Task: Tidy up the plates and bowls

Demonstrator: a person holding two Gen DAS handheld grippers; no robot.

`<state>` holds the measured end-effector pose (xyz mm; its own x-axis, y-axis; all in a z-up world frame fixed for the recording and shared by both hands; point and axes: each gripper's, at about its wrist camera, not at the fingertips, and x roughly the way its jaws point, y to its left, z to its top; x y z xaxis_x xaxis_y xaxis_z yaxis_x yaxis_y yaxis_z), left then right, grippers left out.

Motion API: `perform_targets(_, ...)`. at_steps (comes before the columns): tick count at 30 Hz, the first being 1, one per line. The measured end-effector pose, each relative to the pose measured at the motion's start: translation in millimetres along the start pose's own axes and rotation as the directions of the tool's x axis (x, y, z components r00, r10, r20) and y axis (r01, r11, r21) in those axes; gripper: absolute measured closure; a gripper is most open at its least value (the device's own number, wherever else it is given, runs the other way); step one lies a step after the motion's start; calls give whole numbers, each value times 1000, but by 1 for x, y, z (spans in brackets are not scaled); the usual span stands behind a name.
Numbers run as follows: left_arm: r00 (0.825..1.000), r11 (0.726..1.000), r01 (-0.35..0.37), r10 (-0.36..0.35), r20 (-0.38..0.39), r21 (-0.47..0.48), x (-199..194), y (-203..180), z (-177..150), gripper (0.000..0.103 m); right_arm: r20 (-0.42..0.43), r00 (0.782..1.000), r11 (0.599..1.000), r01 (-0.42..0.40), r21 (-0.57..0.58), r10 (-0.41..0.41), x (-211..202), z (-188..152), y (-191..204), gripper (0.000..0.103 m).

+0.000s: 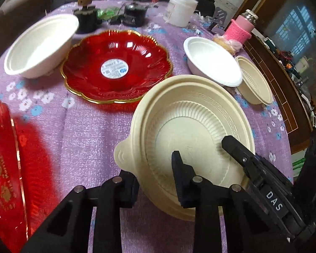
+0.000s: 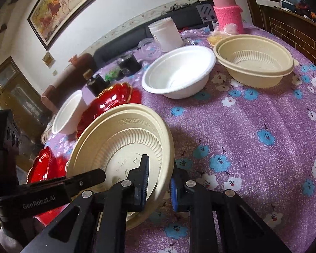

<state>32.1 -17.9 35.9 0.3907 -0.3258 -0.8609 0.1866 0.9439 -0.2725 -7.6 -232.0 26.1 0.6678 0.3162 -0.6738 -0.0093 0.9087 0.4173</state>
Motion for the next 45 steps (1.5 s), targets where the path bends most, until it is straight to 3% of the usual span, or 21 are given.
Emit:
perform_targets(9,999,999,22,-24,45,43,-32,2,-21,76,55,998,1000,-29,-9,30,-26,-9,15,86)
perform_targets(17,992,1000,20,-20,122,0,-71,47,-32,76,47,998,992,-24,-121,30,-30,-18,73,85)
perform_targets(22,992,1000,11,-9,124,-21,-78,62,-36,76,39,999,981,3,-195,5,-24,-23,104,85)
perform_targets(30,997,998,37,-40,71,42,-56,35,-45,76,9,998,986,63,-157,-62,-27,-29,74,85)
perform_targets(40,1000,999,-4,3,20,50,-33,30,-51,76,-7,996,983,86,-161,-88,-25,-34,62,85)
perform_targets(42,1000,999,-7,6,13,43,-30,32,-51,73,-16,996,983,87,-164,-90,-22,-36,61,84)
perform_targets(45,1000,1000,-5,4,3,30,-28,33,-52,54,-26,997,987,71,-147,-76,-21,-38,58,81)
